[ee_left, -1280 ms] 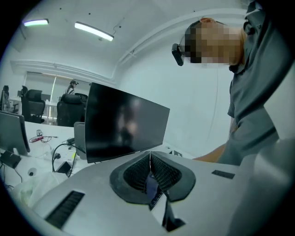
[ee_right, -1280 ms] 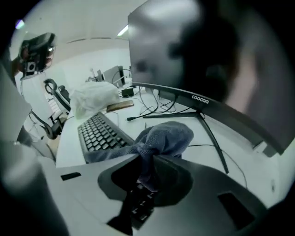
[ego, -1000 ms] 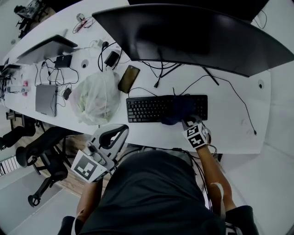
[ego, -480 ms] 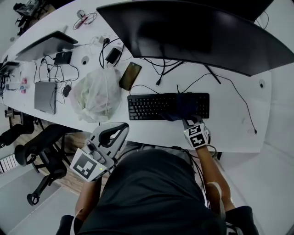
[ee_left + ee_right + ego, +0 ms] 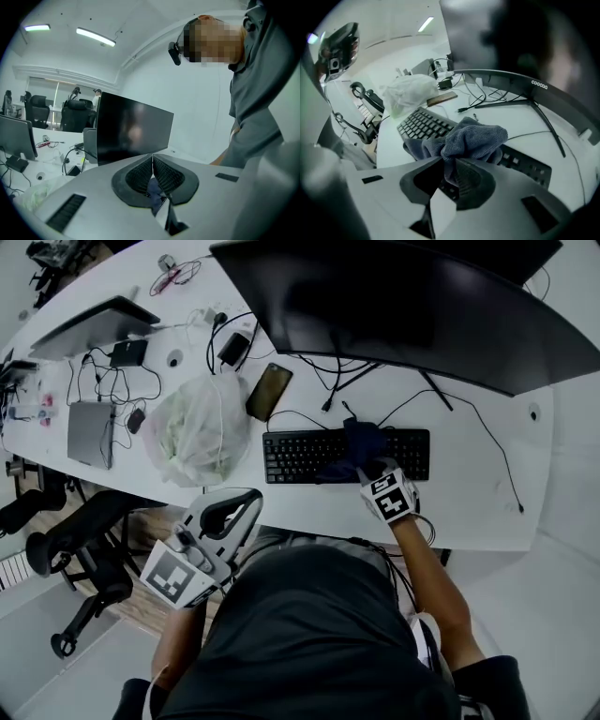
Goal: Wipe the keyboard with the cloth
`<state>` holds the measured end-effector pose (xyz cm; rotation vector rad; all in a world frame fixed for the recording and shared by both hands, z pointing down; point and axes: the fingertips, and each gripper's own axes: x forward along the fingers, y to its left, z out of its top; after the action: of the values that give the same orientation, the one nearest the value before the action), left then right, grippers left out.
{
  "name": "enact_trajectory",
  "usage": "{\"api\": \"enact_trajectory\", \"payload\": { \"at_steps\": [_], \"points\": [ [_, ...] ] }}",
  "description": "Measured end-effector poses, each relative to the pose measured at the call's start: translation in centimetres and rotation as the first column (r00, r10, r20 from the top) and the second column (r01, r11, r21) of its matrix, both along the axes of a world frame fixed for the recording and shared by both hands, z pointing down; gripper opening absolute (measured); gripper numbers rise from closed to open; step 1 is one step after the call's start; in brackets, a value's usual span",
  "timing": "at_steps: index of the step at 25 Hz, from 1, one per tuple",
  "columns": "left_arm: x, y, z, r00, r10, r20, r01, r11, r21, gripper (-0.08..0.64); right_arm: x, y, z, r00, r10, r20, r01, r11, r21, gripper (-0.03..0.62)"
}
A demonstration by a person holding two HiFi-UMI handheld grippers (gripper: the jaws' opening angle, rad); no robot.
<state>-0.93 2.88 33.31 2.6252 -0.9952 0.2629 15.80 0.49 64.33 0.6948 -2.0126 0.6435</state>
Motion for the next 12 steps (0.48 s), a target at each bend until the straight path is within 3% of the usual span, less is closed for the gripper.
{"api": "enact_trajectory", "payload": {
  "at_steps": [2,4,9,12],
  "points": [
    [-1.1,0.0,0.2,1.000,-0.029,-0.011,0.029,1.000,-0.007,0.005,-0.8,3.0,-0.1,0.999,-0.038,0.022,0.039,0.997,-0.063,0.067],
    [-1.9,0.3,0.7,0.999,-0.048,-0.018,0.048,0.999,-0.016,0.005,-1.2,2.4,-0.3,0.996,-0.079,0.028,0.081,0.993,-0.088,0.067],
    [-1.6,0.6,1.3,1.000,-0.022,-0.003,0.022,0.999,-0.024,0.005,-1.2,-6.6,-0.9,1.000,-0.014,-0.008,0.015,0.999,0.049,0.067],
    [-1.7,0.7,1.1,1.000,-0.018,0.000,0.018,1.000,-0.019,0.005,-2.5,-0.9,-0.2,0.999,-0.044,0.010,0.045,0.998,-0.044,0.066]
  ]
}}
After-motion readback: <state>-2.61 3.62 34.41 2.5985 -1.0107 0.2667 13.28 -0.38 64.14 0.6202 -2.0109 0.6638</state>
